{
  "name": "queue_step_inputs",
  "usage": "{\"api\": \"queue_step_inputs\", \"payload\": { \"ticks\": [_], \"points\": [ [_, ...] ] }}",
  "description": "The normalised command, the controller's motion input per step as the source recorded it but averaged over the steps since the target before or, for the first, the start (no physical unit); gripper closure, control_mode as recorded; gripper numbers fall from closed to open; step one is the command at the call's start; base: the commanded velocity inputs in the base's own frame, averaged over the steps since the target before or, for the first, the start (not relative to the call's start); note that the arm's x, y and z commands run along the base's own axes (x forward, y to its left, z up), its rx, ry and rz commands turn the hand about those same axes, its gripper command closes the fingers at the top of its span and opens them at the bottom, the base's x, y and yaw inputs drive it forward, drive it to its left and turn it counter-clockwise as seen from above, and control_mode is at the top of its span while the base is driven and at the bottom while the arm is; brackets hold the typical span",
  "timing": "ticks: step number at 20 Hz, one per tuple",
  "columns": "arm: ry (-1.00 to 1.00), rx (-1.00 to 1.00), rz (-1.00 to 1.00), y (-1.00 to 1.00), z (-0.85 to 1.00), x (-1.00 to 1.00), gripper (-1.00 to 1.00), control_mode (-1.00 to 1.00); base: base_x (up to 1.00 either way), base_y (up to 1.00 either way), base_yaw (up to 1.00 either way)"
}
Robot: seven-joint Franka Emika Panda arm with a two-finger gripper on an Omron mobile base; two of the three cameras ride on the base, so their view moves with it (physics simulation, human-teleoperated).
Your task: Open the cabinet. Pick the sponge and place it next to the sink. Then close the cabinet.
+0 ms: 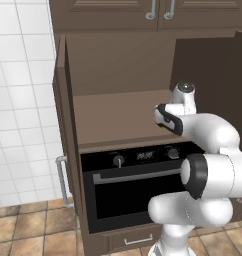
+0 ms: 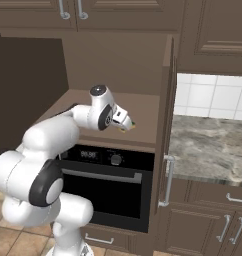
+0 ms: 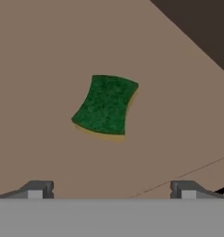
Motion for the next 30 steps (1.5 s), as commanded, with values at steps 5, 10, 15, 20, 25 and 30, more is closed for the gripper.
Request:
{"api": "queue_step_inputs", "payload": {
  "ticks": [5, 10, 15, 20, 25, 30],
  "points": [
    [0.06, 0.0, -0.07, -0.02, 0.0, 0.48, -1.0, -1.0, 0.0, 0.0, 0.0],
    [0.06, 0.0, -0.07, -0.04, 0.0, 0.45, -1.0, -1.0, 0.0, 0.0, 0.0],
    [0.02, 0.0, -0.01, -0.13, -0.01, 0.26, -1.0, -1.0, 0.0, 0.0, 0.0],
    [0.0, 0.0, 0.0, -0.21, -0.13, 0.1, -1.0, -1.0, 0.0, 0.0, 0.0],
    [0.0, 0.02, 0.0, -0.16, -0.2, 0.0, -1.0, -1.0, 0.0, 0.0, 0.0],
    [0.0, 0.02, 0.0, 0.0, -0.2, 0.0, -1.0, -1.0, 0.0, 0.0, 0.0]
  ]
}}
